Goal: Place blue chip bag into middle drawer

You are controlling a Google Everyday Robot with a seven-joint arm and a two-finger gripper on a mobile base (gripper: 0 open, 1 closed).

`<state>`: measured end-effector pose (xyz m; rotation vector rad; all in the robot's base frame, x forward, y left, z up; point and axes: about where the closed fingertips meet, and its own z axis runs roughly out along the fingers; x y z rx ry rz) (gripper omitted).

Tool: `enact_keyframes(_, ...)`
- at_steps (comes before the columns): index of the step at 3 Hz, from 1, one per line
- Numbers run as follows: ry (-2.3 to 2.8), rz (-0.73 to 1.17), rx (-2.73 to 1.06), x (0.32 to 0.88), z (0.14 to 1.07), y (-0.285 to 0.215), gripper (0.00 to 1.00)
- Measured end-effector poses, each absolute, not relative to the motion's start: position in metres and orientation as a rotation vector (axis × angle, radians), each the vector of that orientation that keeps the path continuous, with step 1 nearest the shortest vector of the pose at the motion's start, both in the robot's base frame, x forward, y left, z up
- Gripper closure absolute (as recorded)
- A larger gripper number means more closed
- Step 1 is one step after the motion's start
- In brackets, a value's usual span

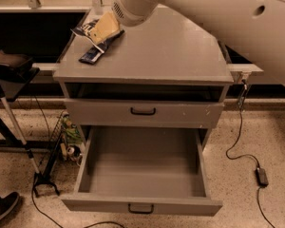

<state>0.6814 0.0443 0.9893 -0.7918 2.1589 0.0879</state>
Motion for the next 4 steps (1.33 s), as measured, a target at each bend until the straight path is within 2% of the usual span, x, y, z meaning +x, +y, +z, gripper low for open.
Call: enact_keyframes(4, 2.321, 0.106, -0.454, 0.818, 0.919, 0.115, 0.0)
